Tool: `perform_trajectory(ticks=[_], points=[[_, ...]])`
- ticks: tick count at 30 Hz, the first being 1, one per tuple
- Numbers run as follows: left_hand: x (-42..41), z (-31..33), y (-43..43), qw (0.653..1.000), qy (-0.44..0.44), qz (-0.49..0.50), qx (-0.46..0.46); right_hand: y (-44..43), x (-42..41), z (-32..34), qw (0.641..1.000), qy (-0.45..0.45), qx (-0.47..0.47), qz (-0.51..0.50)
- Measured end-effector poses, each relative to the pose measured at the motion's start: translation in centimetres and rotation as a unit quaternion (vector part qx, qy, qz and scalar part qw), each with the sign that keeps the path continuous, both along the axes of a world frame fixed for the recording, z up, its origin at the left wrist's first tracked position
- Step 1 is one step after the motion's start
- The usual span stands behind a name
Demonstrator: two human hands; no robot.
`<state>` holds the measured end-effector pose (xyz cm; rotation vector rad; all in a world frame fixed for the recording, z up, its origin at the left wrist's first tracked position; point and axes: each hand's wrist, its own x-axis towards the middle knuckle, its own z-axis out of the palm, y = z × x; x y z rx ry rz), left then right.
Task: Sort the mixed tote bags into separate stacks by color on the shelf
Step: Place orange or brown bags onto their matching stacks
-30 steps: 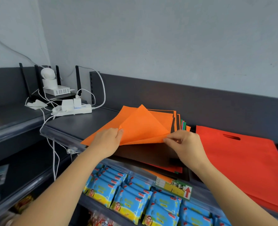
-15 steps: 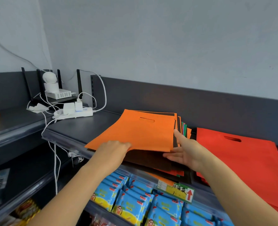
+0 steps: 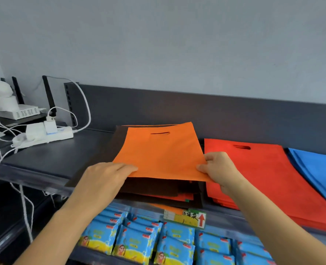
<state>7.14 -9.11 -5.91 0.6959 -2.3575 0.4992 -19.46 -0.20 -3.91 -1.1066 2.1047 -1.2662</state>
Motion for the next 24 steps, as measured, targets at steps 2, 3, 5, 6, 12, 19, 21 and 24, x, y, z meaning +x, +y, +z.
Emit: perform_trajectory(ticks=[2, 3, 5, 6, 12, 19, 21, 24], points=[[-1.4, -0.4, 0.4, 0.999, 0.005, -0.037, -0.006, 1.3, -0.8, 0.2, 0.996, 0.079, -0.023, -0.047], [-2.4, -0.5, 0.8, 0.999, 0.005, -0.054, -0.003, 2.2, -1.3, 0.3, 0.989, 0.127, -0.034, -0.070], [-4.6, -0.5, 2.3, 0.996, 0.006, -0.084, 0.007, 4.4, -2.7, 0.4, 0.974, 0.189, -0.056, -0.108], [-5.7, -0.6, 3.1, 0.995, 0.009, -0.097, 0.011, 5.6, -3.5, 0.5, 0.970, 0.200, -0.067, -0.123], [-13.0, -0.8, 9.4, 0.987, -0.002, -0.162, 0.023, 14.8, -9.6, 0.2, 0.960, 0.180, -0.127, -0.175], [-25.1, -0.4, 19.8, 0.910, 0.109, -0.231, 0.327, 29.0, -19.7, 0.1, 0.951, 0.119, -0.191, -0.214], [-29.2, 0.3, 23.5, 0.851, 0.196, -0.209, 0.441, 33.0, -23.1, 0.0, 0.947, 0.117, -0.196, -0.227], [-34.9, 0.8, 28.4, 0.749, 0.278, -0.193, 0.570, 38.1, -27.7, -0.4, 0.942, 0.119, -0.191, -0.250]])
